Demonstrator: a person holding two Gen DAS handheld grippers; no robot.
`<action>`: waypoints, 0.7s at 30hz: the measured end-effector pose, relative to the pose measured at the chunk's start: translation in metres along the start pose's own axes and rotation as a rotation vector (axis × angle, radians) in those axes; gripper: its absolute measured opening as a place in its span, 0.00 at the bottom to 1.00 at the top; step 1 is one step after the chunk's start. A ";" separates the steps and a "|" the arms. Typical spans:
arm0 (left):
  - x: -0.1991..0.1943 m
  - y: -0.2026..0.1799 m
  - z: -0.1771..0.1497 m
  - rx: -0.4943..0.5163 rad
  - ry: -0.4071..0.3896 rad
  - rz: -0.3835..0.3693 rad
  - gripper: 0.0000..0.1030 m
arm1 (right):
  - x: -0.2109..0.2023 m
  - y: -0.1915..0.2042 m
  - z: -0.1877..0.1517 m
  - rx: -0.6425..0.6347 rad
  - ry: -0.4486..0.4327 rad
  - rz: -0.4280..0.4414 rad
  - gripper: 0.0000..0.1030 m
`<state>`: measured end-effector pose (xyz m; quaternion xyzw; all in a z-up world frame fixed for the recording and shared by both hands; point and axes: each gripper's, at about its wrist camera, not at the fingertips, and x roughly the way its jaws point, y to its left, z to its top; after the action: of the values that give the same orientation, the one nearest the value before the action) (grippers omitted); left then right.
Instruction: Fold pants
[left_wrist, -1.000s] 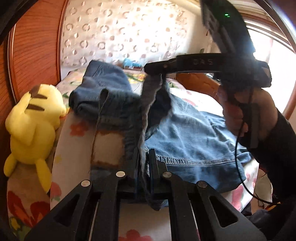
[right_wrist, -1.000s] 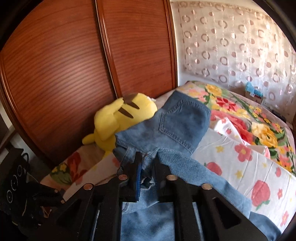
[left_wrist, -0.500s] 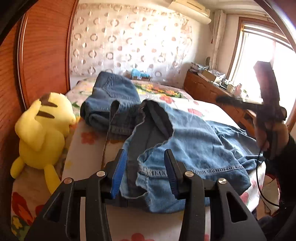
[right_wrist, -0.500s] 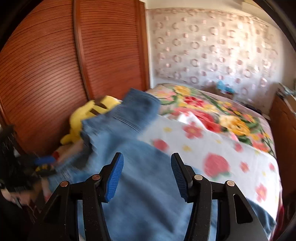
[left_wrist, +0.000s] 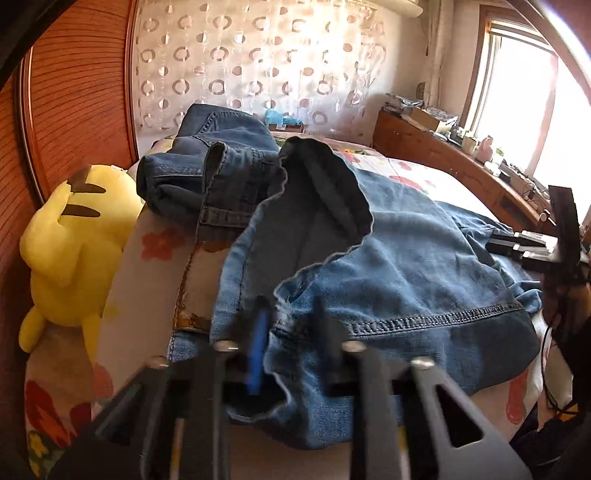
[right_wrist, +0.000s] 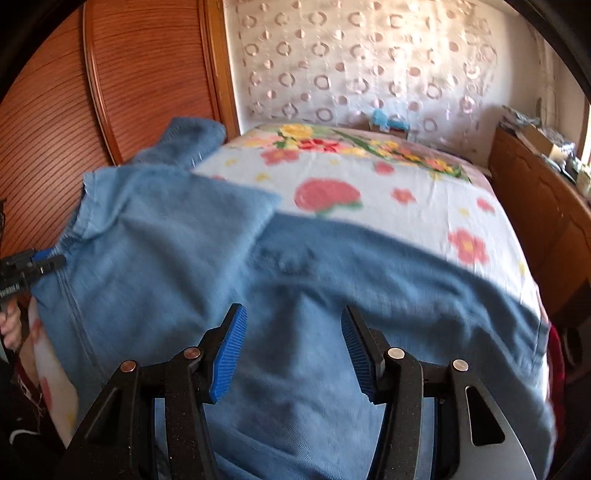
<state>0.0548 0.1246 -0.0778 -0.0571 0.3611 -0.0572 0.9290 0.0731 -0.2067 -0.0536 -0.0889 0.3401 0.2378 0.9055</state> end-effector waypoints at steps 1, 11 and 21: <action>-0.003 0.002 0.001 -0.002 -0.009 0.000 0.11 | 0.000 -0.001 -0.004 -0.001 0.006 -0.006 0.54; -0.028 0.013 -0.001 -0.031 -0.041 0.017 0.08 | 0.003 0.010 -0.012 -0.032 0.001 -0.046 0.54; -0.024 0.004 0.021 -0.035 -0.066 -0.029 0.41 | 0.012 0.003 -0.013 -0.027 0.010 -0.043 0.54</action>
<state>0.0522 0.1335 -0.0472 -0.0805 0.3304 -0.0623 0.9383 0.0716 -0.2040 -0.0715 -0.1099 0.3394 0.2223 0.9074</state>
